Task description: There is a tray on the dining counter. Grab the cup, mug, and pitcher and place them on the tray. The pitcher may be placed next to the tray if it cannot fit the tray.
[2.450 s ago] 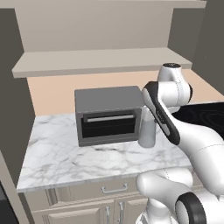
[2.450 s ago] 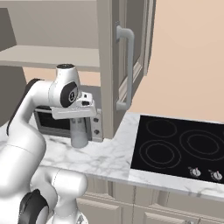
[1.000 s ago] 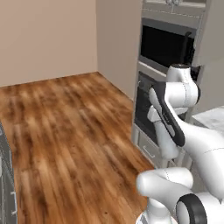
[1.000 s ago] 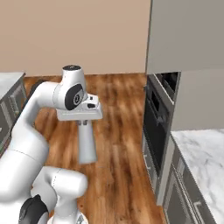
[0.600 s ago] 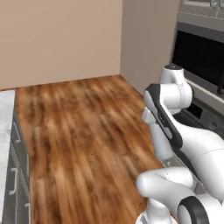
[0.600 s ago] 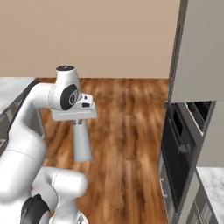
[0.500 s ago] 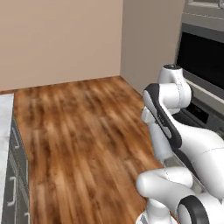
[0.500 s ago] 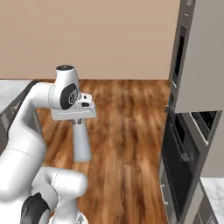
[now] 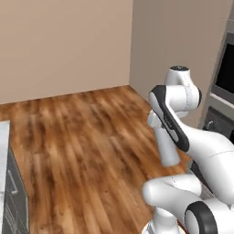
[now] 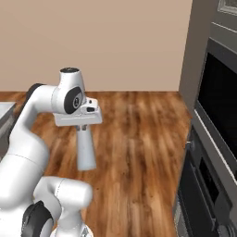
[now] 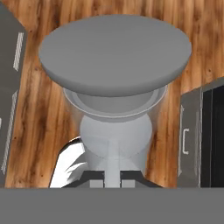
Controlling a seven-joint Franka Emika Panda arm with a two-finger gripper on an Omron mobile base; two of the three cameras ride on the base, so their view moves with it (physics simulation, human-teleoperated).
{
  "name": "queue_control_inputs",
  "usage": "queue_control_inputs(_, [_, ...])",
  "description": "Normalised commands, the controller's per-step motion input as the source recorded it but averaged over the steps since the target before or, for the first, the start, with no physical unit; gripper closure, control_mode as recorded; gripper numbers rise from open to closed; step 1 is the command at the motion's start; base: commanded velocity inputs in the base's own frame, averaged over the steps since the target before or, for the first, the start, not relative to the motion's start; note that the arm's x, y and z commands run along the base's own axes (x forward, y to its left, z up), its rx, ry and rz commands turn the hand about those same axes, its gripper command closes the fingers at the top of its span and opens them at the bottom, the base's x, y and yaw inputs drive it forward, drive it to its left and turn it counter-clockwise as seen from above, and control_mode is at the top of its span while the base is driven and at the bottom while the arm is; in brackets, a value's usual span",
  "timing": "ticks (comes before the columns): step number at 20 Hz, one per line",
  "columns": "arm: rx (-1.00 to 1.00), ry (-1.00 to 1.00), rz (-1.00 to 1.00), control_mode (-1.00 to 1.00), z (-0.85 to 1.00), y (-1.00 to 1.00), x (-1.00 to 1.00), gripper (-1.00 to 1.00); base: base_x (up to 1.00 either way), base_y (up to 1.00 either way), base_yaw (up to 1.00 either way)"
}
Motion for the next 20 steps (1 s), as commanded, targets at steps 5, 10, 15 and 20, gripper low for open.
queue_control_inputs(5, [0.00,0.00,0.00,1.00,0.00,0.00,0.00,1.00,1.00,0.60,-0.02])
queue_control_inputs(10, [0.00,0.00,0.00,1.00,0.00,0.00,0.00,1.00,1.00,0.58,-0.02])
queue_control_inputs(15, [0.00,0.00,0.00,1.00,0.00,0.00,0.00,1.00,1.00,0.53,-0.02])
queue_control_inputs(20, [0.00,0.00,0.00,1.00,0.00,0.00,0.00,1.00,1.00,0.40,-0.01])
